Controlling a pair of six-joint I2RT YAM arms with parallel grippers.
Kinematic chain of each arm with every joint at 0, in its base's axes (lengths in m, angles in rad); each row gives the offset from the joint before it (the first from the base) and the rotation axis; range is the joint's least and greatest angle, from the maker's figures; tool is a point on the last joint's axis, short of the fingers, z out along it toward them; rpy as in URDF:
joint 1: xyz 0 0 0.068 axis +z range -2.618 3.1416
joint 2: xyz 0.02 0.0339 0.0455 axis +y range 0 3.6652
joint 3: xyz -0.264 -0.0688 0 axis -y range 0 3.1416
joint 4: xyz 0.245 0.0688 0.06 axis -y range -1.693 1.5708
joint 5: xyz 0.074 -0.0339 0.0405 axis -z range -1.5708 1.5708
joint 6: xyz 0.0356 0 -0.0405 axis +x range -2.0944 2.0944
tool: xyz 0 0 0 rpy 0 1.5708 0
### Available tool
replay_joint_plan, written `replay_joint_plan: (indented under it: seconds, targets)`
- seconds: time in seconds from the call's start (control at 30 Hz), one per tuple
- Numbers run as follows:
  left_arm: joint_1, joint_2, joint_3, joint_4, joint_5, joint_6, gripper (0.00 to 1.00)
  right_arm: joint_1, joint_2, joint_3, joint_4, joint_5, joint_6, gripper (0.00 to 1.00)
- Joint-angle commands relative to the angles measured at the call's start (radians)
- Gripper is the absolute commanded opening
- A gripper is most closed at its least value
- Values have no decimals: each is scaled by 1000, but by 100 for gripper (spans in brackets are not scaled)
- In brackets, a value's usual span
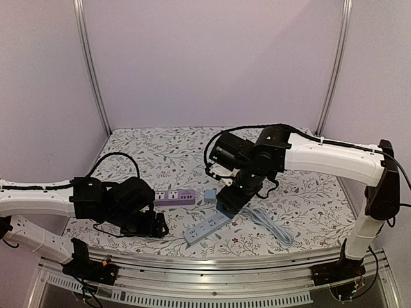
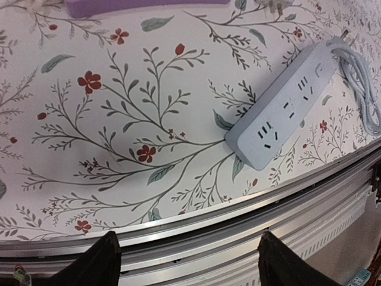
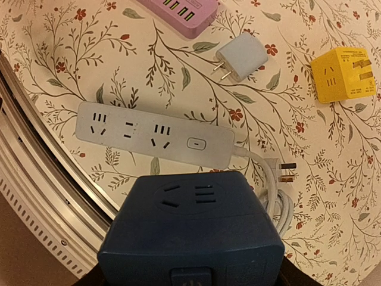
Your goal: Insert the plug
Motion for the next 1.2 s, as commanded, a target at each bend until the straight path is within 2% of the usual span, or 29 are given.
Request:
replay_joint_plan:
  seconds: [0.0,0.17,0.3,0.53,1.17]
  targets:
    - [0,0,30,-30,-19,-63,79,6,80,88,-49,-47,73,0]
    - [12,6,54,-81,-10,-99,79,6,109,65,-7,-149,169,0]
    - [17,6,73,-114,9,-124,81,6,117,65,7,-174,186,0]
    - [21,12,107,-157,43,-145,81,6,196,135,-45,-191,210,0]
    - [23,0,90,-181,42,-145,83,3,297,203,-12,-143,213,0]
